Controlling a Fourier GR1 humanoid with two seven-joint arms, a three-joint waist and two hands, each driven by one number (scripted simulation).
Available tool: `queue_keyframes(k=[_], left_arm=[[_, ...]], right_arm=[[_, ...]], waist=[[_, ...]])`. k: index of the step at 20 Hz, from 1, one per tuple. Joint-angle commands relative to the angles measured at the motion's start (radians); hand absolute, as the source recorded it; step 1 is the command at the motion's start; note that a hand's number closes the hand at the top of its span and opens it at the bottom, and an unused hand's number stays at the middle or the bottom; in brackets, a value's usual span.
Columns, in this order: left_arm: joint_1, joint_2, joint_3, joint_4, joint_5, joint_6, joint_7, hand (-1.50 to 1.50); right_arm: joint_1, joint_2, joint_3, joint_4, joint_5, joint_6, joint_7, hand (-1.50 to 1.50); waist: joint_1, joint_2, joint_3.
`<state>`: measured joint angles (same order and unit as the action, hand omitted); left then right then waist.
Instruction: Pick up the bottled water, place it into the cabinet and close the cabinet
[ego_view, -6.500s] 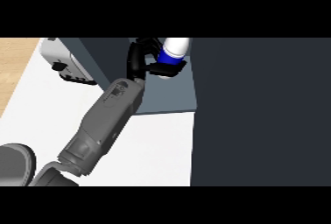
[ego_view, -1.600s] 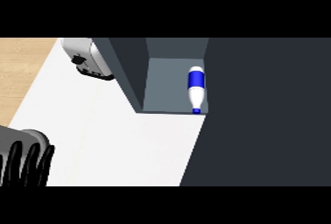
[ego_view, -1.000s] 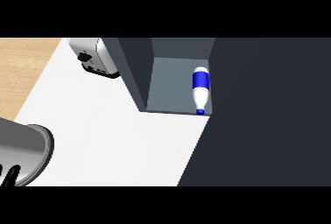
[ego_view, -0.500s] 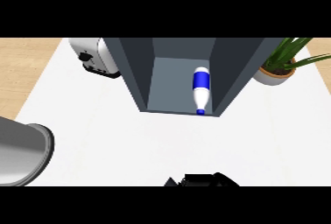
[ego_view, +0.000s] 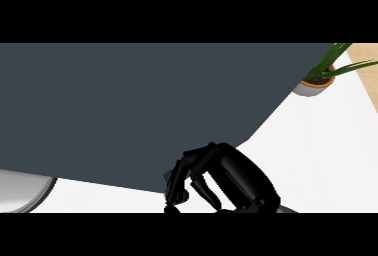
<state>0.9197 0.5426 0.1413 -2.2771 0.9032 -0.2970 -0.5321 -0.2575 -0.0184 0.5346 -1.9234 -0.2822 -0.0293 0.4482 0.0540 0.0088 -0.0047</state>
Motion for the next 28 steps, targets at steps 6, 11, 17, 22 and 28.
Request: queue_keyframes(k=[6, 11, 17, 22, 28], left_arm=[[0.055, -0.012, 0.138, 0.019, 0.106, -0.093, 0.021, -1.50], [0.162, -0.089, 0.177, -0.022, 0.097, -0.201, 0.015, -1.50], [0.125, -0.067, 0.233, 0.012, 0.173, -0.225, 0.069, -1.50], [0.095, -0.090, 0.217, 0.056, 0.133, -0.257, 0.073, -1.50], [0.107, -0.075, 0.248, 0.012, 0.182, -0.258, 0.114, -1.50]], right_arm=[[-0.350, 0.014, -0.340, 0.247, -0.188, 0.055, 0.003, 1.50], [-0.382, -0.036, -0.396, 0.446, -0.214, 0.202, -0.105, 1.50], [-0.523, -0.026, -0.439, 0.630, -0.207, 0.272, -0.159, 1.50], [-0.619, 0.012, -0.435, 0.710, -0.180, 0.244, -0.142, 1.50], [-0.632, 0.017, -0.432, 0.734, -0.269, 0.297, -0.114, 1.50]], waist=[[-0.023, -0.005, 0.005], [-0.017, -0.008, 0.005], [-0.021, -0.004, 0.005], [-0.006, 0.000, 0.004], [-0.008, 0.001, 0.005]])
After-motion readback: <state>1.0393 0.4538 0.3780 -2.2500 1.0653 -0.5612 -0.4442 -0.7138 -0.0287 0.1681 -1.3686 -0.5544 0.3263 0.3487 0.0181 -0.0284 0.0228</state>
